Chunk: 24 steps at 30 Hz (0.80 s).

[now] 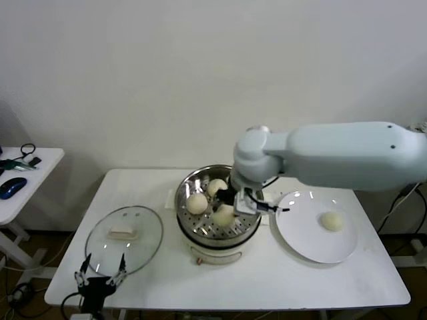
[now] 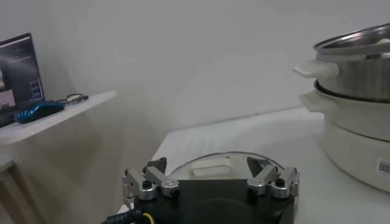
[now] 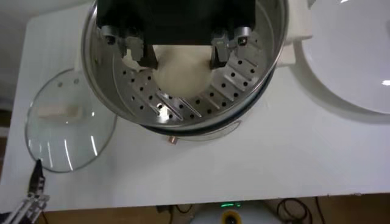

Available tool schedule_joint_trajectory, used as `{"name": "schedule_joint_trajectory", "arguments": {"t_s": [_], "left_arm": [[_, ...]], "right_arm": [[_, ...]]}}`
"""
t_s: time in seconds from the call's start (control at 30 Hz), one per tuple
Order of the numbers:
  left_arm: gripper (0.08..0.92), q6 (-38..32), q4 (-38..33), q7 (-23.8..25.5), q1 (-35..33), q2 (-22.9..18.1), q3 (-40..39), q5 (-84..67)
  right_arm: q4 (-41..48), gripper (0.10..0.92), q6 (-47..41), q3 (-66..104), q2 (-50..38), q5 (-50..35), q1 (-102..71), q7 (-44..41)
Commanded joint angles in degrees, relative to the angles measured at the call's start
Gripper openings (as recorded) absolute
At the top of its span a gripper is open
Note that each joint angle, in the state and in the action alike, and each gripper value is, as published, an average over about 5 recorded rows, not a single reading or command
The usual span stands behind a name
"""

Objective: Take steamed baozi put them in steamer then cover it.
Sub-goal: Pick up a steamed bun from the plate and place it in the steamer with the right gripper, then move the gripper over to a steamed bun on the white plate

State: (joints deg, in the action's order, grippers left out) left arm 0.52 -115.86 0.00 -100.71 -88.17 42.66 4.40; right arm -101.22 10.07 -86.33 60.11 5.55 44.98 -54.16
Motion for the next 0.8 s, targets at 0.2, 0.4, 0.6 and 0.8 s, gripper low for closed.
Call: {"name": "schedule_joint_trajectory", "arguments": {"t_s": [0.2,0.4,0.6,0.8], "left_arm": [[0.823,-0.1,0.5,-0.2,0.2,-0.2,-0.1,0.1],[0.823,-0.2,0.6,-0.3,0.2,-0.2,0.0,0.1],[0.823,-0.2,0.3,-0.3,0.1,-0.2,0.0,0.1],[0.823,-0.3,0.3,-0.1,0.4,0.5,0.5,-0.3]], "right_arm": [[5.2,0.611,0.5,0.4,3.3,10.8,-11.5,3.3],[5.7,0.648,0.6,1.1,3.3,10.9,-10.9,4.5],[6.4,0.795,2.5,2.8,-0.1,0.8,-1.9,0.7],[13.7,0.822,2.7,-0.6,-7.5,-22.5,13.1,-9.1]]}}
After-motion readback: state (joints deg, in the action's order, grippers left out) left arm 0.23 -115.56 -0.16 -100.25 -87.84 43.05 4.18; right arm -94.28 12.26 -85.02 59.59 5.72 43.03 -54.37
